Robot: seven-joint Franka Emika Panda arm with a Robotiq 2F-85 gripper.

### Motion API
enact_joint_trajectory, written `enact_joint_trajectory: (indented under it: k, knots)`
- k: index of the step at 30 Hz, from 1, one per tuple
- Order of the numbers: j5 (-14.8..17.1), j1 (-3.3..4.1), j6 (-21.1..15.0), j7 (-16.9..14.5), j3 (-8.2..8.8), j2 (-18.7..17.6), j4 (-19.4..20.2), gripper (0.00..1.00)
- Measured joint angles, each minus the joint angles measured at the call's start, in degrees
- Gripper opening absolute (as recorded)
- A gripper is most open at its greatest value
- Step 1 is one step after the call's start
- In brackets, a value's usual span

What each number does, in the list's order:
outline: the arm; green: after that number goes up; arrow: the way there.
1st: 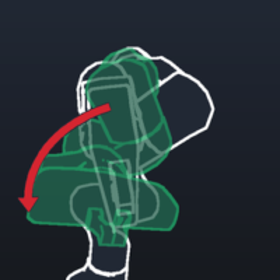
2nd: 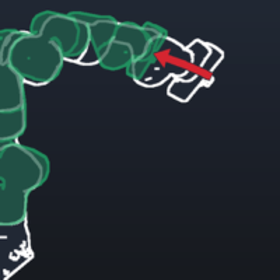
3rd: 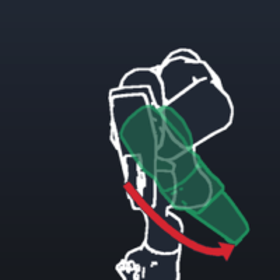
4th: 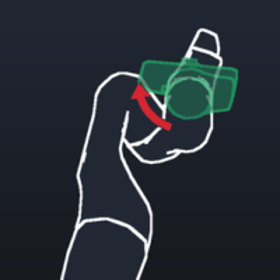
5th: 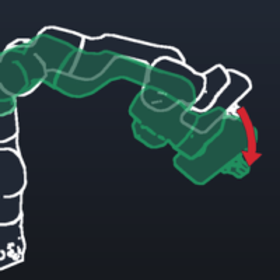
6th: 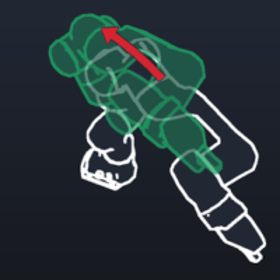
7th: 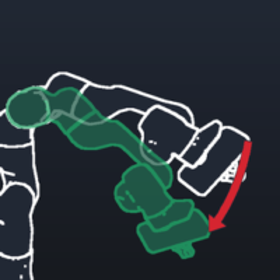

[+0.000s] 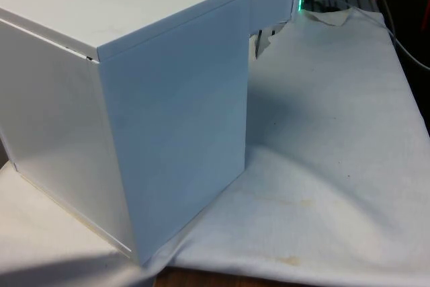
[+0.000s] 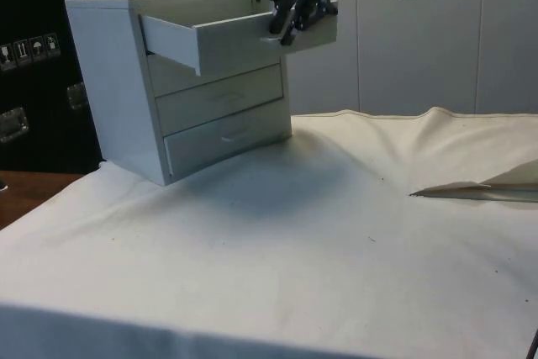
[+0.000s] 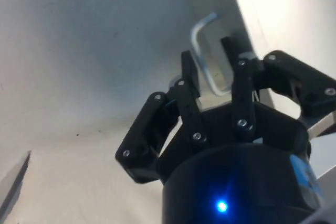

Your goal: Open the drawer, then close it.

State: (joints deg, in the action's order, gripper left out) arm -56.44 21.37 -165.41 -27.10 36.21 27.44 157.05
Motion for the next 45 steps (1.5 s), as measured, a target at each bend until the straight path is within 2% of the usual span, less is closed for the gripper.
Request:
enact_joint_trajectory:
  k: [4, 5, 6, 7, 8, 13, 16, 20, 23, 27, 35, 45]
  knots:
    - [0.0, 0.0, 0.0, 0.1, -0.06, 0.1, 0.1, 0.52]
    - [0.0, 0.0, 0.0, 0.1, -0.06, 0.2, 0.1, 0.52]
    - [0.0, 0.0, 0.0, 0.2, -0.06, 0.2, 0.1, 0.57]
    - [0.0, 0.0, 0.0, 0.2, -0.06, 0.2, 0.1, 0.62]
    - [0.0, 0.0, 0.0, 0.2, -0.06, 0.3, 0.2, 0.75]
    - [0.0, 0.0, 0.0, 0.2, -0.11, 0.3, 0.2, 0.99]
    - [0.0, 0.17, -0.1, 0.4, -0.34, 0.3, 0.5, 1.0]
    - [0.0, 0.29, 0.2, 1.7, -1.89, 1.4, 1.7, 1.0]
    - [0.0, 0.29, 0.5, 2.0, -2.35, 1.8, 2.0, 1.0]
    - [0.0, 0.29, 2.4, 2.7, -3.78, 4.5, 3.9, 1.0]
    - [0.0, 0.29, 3.6, 4.1, -5.96, 7.5, 6.4, 1.0]
    - [0.0, 0.29, 3.7, 4.5, -6.76, 8.4, 7.3, 1.0]
